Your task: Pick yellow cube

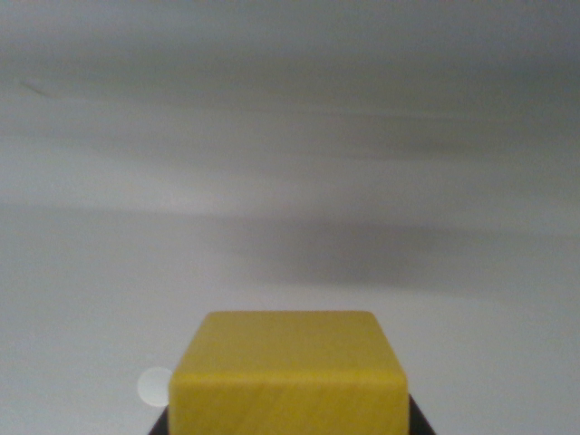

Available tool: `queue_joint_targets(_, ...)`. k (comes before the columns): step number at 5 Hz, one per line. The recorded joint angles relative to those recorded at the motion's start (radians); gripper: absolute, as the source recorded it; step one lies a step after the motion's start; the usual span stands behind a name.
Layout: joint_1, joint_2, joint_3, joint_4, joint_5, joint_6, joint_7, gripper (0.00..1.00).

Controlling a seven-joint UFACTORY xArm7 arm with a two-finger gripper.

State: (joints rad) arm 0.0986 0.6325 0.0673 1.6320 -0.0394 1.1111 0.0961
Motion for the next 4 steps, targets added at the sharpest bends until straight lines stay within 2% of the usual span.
queue_joint_targets(1, 0.0008, -0.002, 0.000, 0.038, 0.0003, 0.039, 0.000, 1.00)
queue_joint_targets(2, 0.0008, -0.002, 0.000, 0.038, 0.0003, 0.039, 0.000, 1.00)
queue_joint_targets(3, 0.0017, -0.003, 0.001, 0.078, 0.0006, 0.081, -0.001, 1.00)
queue_joint_targets(4, 0.0017, -0.003, 0.001, 0.078, 0.0006, 0.081, -0.001, 1.00)
